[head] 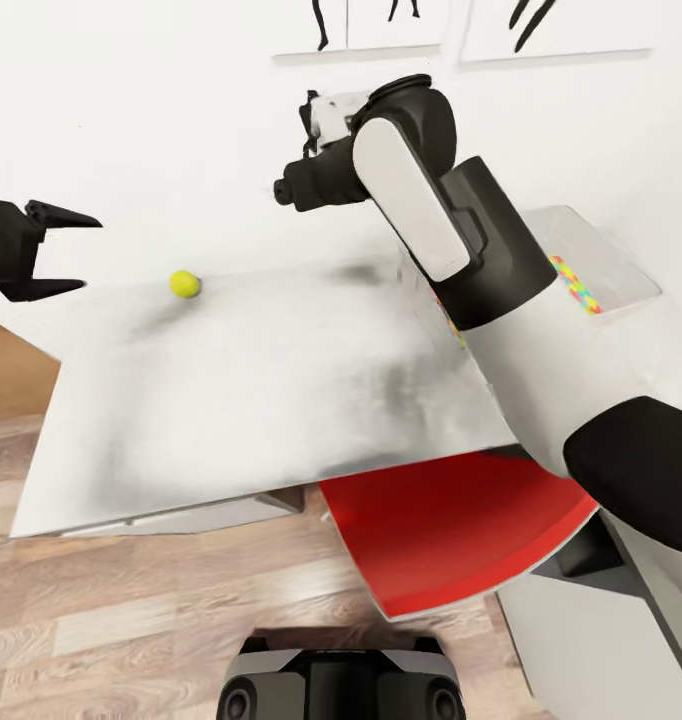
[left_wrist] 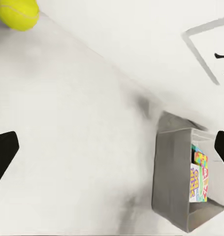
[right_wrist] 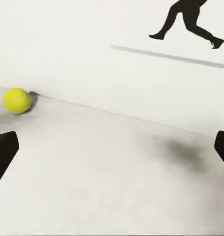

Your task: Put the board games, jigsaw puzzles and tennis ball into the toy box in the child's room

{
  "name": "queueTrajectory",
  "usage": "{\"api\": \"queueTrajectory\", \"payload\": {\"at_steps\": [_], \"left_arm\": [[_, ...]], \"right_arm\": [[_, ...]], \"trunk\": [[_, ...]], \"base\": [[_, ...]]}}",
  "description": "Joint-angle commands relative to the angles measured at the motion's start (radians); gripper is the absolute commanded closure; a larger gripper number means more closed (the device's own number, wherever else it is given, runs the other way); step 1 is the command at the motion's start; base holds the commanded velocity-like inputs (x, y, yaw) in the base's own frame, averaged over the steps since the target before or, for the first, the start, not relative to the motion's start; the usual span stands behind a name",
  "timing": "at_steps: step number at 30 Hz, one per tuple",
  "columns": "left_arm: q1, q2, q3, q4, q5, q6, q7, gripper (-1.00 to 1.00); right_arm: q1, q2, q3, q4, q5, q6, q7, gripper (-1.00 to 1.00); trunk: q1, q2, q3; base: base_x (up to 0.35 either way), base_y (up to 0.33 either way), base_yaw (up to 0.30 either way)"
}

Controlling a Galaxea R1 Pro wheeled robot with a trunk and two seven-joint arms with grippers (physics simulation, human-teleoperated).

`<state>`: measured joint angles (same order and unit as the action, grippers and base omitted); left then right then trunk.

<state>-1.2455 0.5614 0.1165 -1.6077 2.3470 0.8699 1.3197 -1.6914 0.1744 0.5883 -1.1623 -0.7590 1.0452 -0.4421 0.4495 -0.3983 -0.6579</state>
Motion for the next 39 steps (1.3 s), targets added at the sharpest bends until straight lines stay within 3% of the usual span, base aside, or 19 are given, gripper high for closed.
{"api": "queueTrajectory", "payload": {"at_steps": [1,3,4,7,8,9,10,12,13,17,19,22,36,39], "left_arm": [[0.013,0.019,0.000,0.000,0.009,0.007,0.010,-1.00],[0.045,0.056,0.001,0.000,0.009,0.007,0.010,-1.00],[0.086,0.094,0.001,0.000,0.009,0.008,0.011,-1.00],[0.167,0.155,0.005,0.000,0.009,0.011,0.011,-1.00],[0.258,0.215,0.017,0.000,0.009,0.028,0.010,-1.00],[0.288,0.232,0.026,0.000,0.009,0.034,0.010,-1.00],[0.346,0.257,0.051,0.000,0.009,0.047,0.010,-1.00],[0.406,0.274,0.085,0.000,0.009,0.060,0.008,-1.00],[0.465,0.286,0.127,0.000,0.009,0.077,0.004,-1.00],[0.560,0.298,0.213,0.000,0.009,0.121,-0.020,-1.00],[0.614,0.304,0.267,0.001,0.009,0.151,-0.066,-1.00],[0.631,0.306,0.285,0.001,0.009,0.161,-0.092,-1.00],[0.634,0.296,0.278,0.011,0.009,0.167,-0.103,-1.00],[0.637,0.295,0.249,0.013,0.009,0.166,-0.103,-1.00]], "right_arm": [[0.004,0.000,0.002,0.013,-0.009,0.002,-0.012,-1.00],[0.013,0.000,0.002,0.047,-0.010,0.002,-0.016,-1.00],[0.022,0.000,0.002,0.088,-0.010,0.002,-0.018,-1.00],[0.041,0.000,0.003,0.160,-0.011,-0.018,-0.019,-1.00],[0.059,0.000,0.003,0.232,-0.011,-0.087,-0.020,-1.00],[0.067,0.000,0.003,0.252,-0.011,-0.107,-0.020,-1.00],[0.083,0.000,0.004,0.281,-0.010,-0.138,-0.020,-1.00],[0.101,0.000,0.004,0.300,-0.009,-0.159,-0.020,-1.00],[0.118,0.000,0.004,0.312,-0.006,-0.172,-0.020,-1.00],[0.136,0.000,0.005,0.323,-0.004,-0.186,-0.021,-1.00],[0.144,0.000,0.005,0.324,-0.002,-0.192,-0.021,-1.00],[0.146,0.000,0.004,0.323,-0.001,-0.194,-0.021,-1.00],[0.147,0.000,-0.012,0.319,0.005,-0.196,-0.076,-1.00],[0.148,-0.005,-0.013,0.320,0.006,-0.198,-0.083,-1.00]], "trunk": [[0.001,-0.002,-0.001],[0.001,-0.002,-0.001],[0.001,-0.002,-0.001],[0.001,-0.002,-0.001],[0.001,-0.002,-0.001],[0.001,-0.002,-0.001],[0.001,-0.002,-0.001],[0.001,-0.002,-0.001],[0.001,-0.002,-0.001],[0.001,-0.002,-0.001],[0.001,-0.002,-0.001],[0.001,-0.002,-0.001],[0.001,-0.002,-0.001],[0.001,-0.002,-0.001]], "base": [[-0.001,0.001,0.285],[0.000,0.001,0.289],[0.000,0.000,0.293],[0.000,0.000,0.295],[0.000,0.000,0.297],[0.000,0.000,0.297],[0.000,0.000,0.298],[0.000,0.000,0.298],[0.000,0.000,0.298],[0.000,0.000,0.298],[0.071,0.076,0.298],[0.156,0.201,0.279],[0.209,0.288,0.012],[0.214,0.300,-0.244]]}}
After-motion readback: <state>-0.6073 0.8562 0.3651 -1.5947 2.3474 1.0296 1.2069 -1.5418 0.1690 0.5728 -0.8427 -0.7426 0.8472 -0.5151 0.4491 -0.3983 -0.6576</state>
